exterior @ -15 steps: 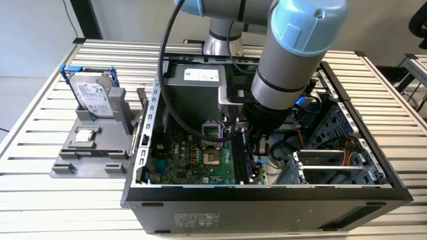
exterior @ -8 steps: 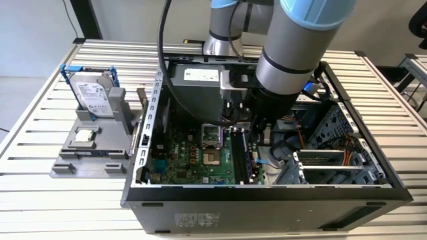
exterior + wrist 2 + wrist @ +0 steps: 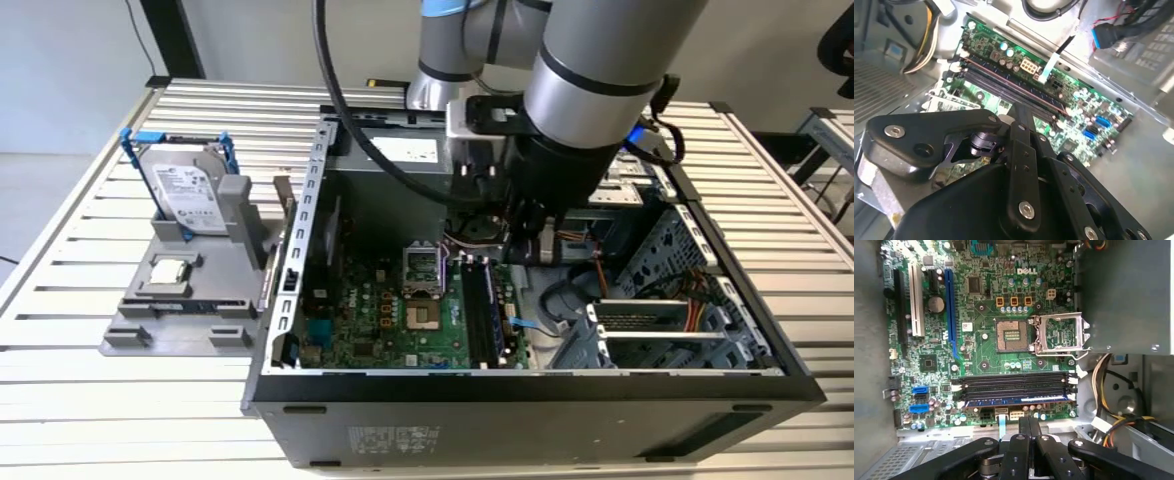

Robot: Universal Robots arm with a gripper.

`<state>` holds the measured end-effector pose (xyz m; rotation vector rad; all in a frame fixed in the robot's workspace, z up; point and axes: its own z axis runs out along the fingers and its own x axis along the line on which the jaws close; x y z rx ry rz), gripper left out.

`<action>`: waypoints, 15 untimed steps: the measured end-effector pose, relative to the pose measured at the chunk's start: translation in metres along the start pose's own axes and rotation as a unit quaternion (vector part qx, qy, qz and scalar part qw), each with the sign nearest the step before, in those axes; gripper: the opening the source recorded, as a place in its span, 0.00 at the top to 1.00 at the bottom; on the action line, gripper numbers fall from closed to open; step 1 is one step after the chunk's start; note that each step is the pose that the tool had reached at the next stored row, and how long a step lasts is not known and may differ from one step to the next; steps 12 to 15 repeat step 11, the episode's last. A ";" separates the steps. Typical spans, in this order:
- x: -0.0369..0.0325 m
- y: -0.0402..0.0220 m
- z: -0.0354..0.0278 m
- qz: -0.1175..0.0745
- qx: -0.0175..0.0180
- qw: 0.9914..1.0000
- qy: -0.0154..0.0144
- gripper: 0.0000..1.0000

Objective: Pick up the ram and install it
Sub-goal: 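Press down the ram until it locks into place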

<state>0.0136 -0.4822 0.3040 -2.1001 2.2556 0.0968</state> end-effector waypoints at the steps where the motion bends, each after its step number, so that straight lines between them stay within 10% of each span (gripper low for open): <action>1: -0.0004 0.0000 -0.0045 0.000 0.000 1.000 0.000 1.00; 5: -0.0015 0.0001 -0.0174 0.000 0.000 1.000 0.000 1.00; 15: -0.0015 0.0001 -0.0182 0.000 0.000 1.000 0.000 1.00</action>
